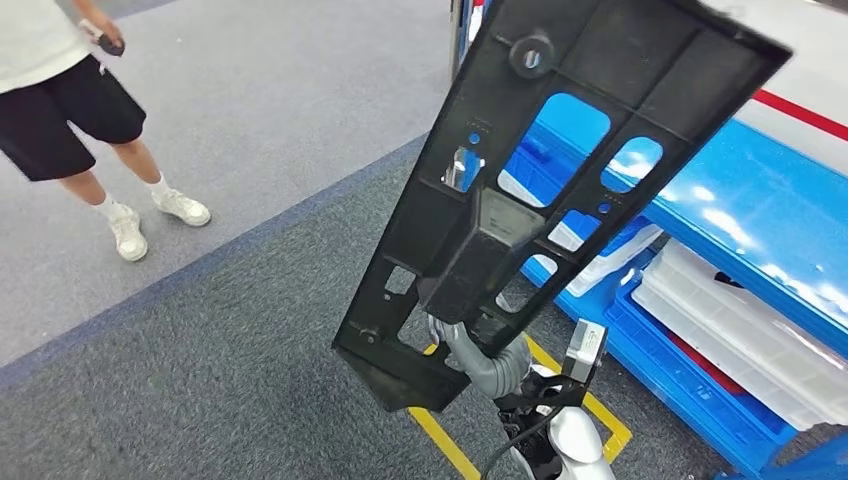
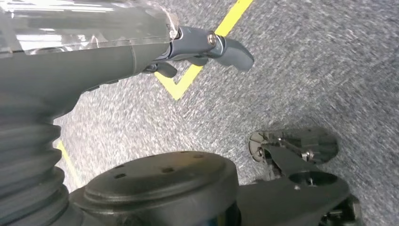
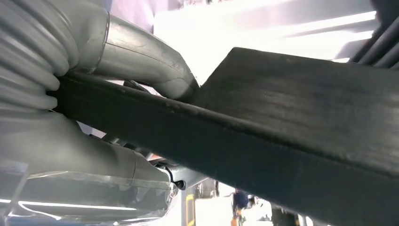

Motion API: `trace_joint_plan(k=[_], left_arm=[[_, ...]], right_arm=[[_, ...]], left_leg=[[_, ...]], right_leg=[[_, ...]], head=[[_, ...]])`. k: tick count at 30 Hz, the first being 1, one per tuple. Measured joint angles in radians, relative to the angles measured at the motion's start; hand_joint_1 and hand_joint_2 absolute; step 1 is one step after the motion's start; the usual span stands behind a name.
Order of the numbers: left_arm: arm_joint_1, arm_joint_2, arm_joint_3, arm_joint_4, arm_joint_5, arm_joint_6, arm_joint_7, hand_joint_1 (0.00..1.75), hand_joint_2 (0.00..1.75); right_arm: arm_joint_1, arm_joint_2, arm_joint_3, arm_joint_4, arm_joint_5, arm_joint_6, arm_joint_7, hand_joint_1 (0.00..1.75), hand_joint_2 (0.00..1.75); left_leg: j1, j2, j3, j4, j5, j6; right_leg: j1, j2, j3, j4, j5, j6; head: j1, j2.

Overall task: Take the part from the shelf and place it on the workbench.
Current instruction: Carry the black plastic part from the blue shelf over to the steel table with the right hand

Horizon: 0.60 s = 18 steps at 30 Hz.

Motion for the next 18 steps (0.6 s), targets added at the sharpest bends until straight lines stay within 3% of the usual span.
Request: trace_joint_plan(k=[2, 3, 4, 6, 7, 9, 11, 12, 14, 16, 18], left_arm=[[-0.002, -0.001, 0.0, 0.0, 0.0, 0.0, -0.002, 0.0, 1.75], [-0.002, -0.001, 0.0, 0.0, -0.001, 0.001, -0.004, 0.0, 1.75], [-0.001, -0.001, 0.0, 0.0, -0.001, 0.001, -0.007, 0.0, 1.75], [-0.001, -0.001, 0.0, 0.0, -0.004, 0.001, -0.011, 0.0, 1.75], [-0.002, -0.002, 0.0, 0.0, -0.006, 0.001, -0.012, 0.0, 1.75], [-0.005, -0.003, 0.0, 0.0, -0.009, 0.001, -0.017, 0.0, 1.75], [-0.003, -0.003, 0.0, 0.0, -0.011, 0.0, -0.02, 0.0, 1.75], [-0.001, -0.002, 0.0, 0.0, -0.012, 0.0, -0.021, 0.0, 1.75], [-0.002, 0.0, 0.0, 0.0, -0.013, -0.003, -0.021, 0.0, 1.75], [-0.004, 0.001, 0.001, 0.0, -0.013, -0.009, -0.023, 0.0, 1.75], [-0.006, 0.002, 0.001, 0.0, -0.014, -0.014, -0.026, 0.0, 1.75]], right_arm=[[0.004, -0.002, 0.0, 0.001, 0.001, -0.001, 0.0, 1.75, 1.75], [0.006, -0.003, 0.0, 0.002, 0.002, -0.002, 0.0, 1.75, 1.75], [0.007, -0.003, 0.0, 0.002, 0.003, -0.002, 0.0, 1.75, 1.75], [0.008, -0.003, 0.0, 0.003, 0.007, -0.004, -0.002, 1.75, 1.75], [0.008, -0.003, 0.0, 0.002, 0.01, -0.004, -0.003, 1.75, 1.75], [0.01, -0.004, 0.0, 0.002, 0.016, -0.008, -0.006, 1.75, 1.75], [0.013, -0.004, 0.0, 0.0, 0.019, -0.012, -0.008, 1.75, 1.75], [0.014, -0.004, 0.0, -0.002, 0.02, -0.014, -0.01, 1.75, 1.75], [0.015, -0.003, 0.0, -0.006, 0.023, -0.016, -0.014, 1.75, 1.75], [0.019, -0.003, 0.0, -0.008, 0.024, -0.016, -0.017, 1.75, 1.75], [0.024, -0.004, -0.001, -0.008, 0.024, -0.018, -0.018, 1.75, 1.75]], left_leg=[[0.0, -0.022, -0.004, 0.0, 0.003, 0.005], [0.0, -0.034, -0.005, 0.001, 0.004, 0.006], [0.0, -0.049, -0.005, 0.003, 0.004, 0.005], [0.001, -0.076, -0.006, 0.011, 0.002, 0.002], [0.0, -0.089, -0.009, 0.02, -0.001, -0.003], [0.0, -0.111, -0.021, 0.033, -0.004, -0.014], [0.004, -0.131, -0.031, 0.035, -0.002, -0.027], [0.005, -0.129, -0.034, 0.037, -0.002, -0.033], [0.004, -0.089, -0.055, 0.08, -0.028, -0.044], [0.006, -0.036, -0.107, 0.195, -0.089, -0.054], [0.011, -0.019, -0.152, 0.299, -0.127, -0.061]], right_leg=[[0.0, 0.03, -0.065, 0.132, -0.057, 0.0], [0.0, 0.034, -0.084, 0.167, -0.062, 0.001], [0.0, 0.035, -0.088, 0.168, -0.046, 0.001], [-0.003, 0.05, -0.041, 0.062, 0.028, -0.001], [-0.005, 0.072, -0.011, -0.006, 0.057, -0.001], [-0.008, 0.102, 0.019, -0.083, 0.08, -0.005], [-0.005, 0.094, 0.02, -0.091, 0.079, -0.013], [-0.005, 0.083, 0.021, -0.094, 0.081, -0.019], [-0.008, 0.058, 0.024, -0.1, 0.084, -0.03], [-0.007, 0.031, 0.025, -0.101, 0.083, -0.037], [-0.005, 0.002, 0.025, -0.101, 0.08, -0.038]], head=[[0.001, 0.0], [0.0, 0.0], [0.0, 0.0], [0.001, 0.0], [0.0, 0.0], [0.0, 0.0], [-0.001, 0.0], [0.0, 0.0], [-0.005, 0.0], [-0.01, 0.0], [-0.01, 0.0]])
